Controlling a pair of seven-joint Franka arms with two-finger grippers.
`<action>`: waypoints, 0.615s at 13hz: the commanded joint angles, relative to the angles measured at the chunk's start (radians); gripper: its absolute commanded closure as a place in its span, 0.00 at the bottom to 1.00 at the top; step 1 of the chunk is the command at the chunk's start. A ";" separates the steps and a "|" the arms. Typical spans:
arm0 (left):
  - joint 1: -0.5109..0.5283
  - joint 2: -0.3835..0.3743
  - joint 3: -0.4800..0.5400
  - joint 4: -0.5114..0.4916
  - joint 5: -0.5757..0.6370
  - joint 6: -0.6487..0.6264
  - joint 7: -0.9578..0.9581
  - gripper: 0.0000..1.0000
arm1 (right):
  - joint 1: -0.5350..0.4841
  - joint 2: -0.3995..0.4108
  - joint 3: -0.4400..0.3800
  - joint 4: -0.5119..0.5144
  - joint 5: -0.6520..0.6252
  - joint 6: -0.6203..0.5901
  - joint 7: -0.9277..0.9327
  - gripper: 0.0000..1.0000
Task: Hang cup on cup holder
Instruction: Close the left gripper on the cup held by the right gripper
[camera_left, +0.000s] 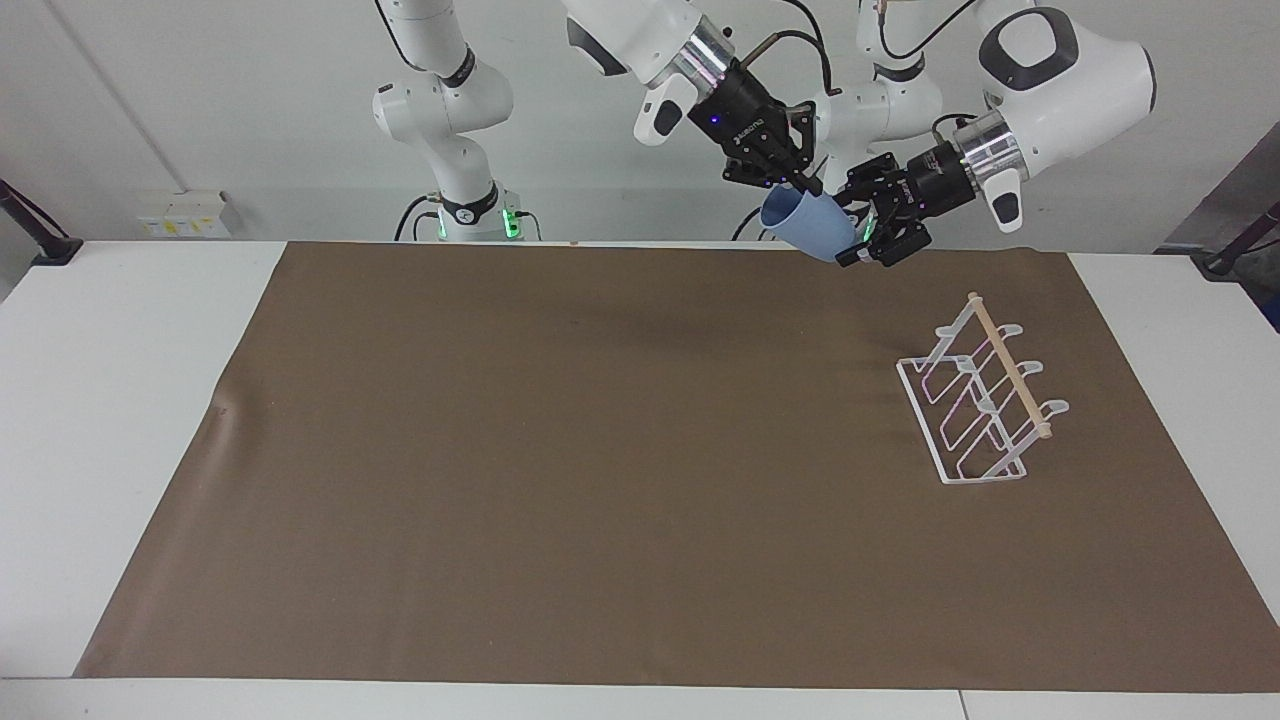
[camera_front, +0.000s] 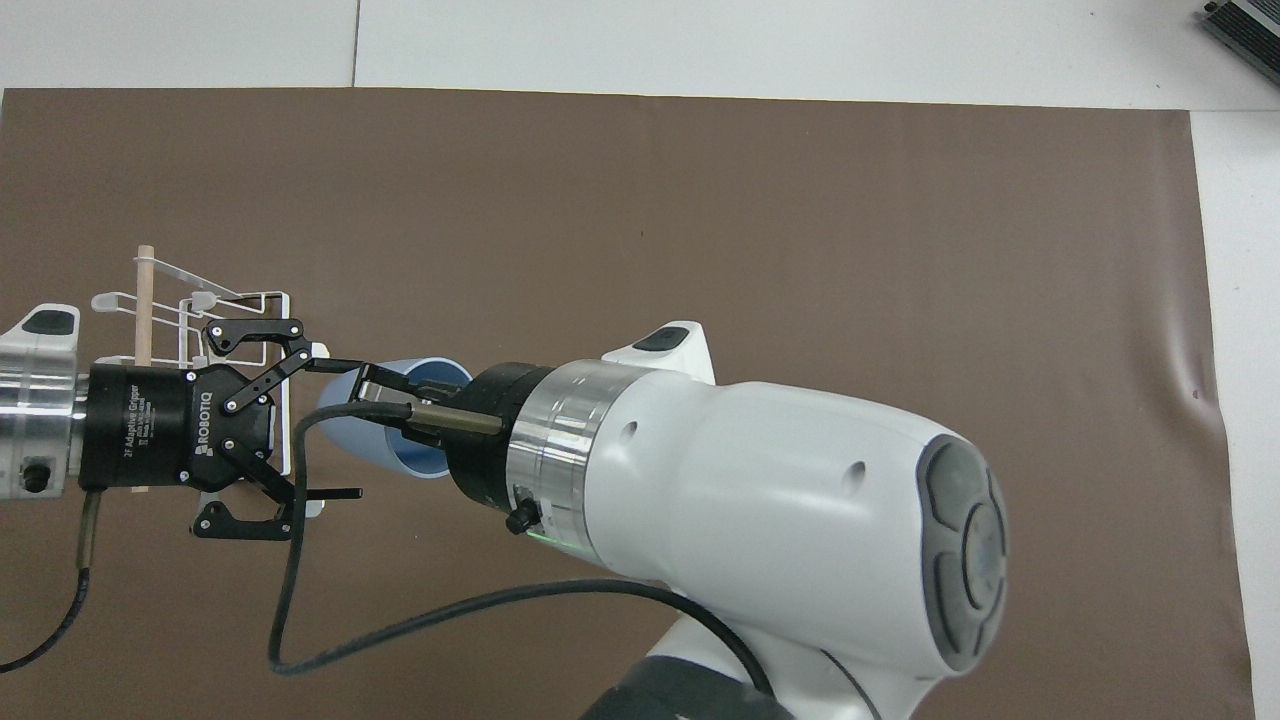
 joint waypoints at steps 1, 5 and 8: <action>0.001 -0.035 0.020 -0.019 -0.023 -0.041 -0.005 0.00 | 0.002 -0.003 -0.002 -0.006 0.022 0.009 0.014 1.00; -0.010 -0.039 0.011 -0.019 -0.024 -0.036 -0.011 0.00 | 0.000 -0.007 -0.002 -0.015 0.022 0.004 0.011 1.00; -0.030 -0.042 -0.004 -0.028 -0.030 0.021 -0.017 0.00 | 0.000 -0.012 -0.002 -0.024 0.022 0.003 0.010 1.00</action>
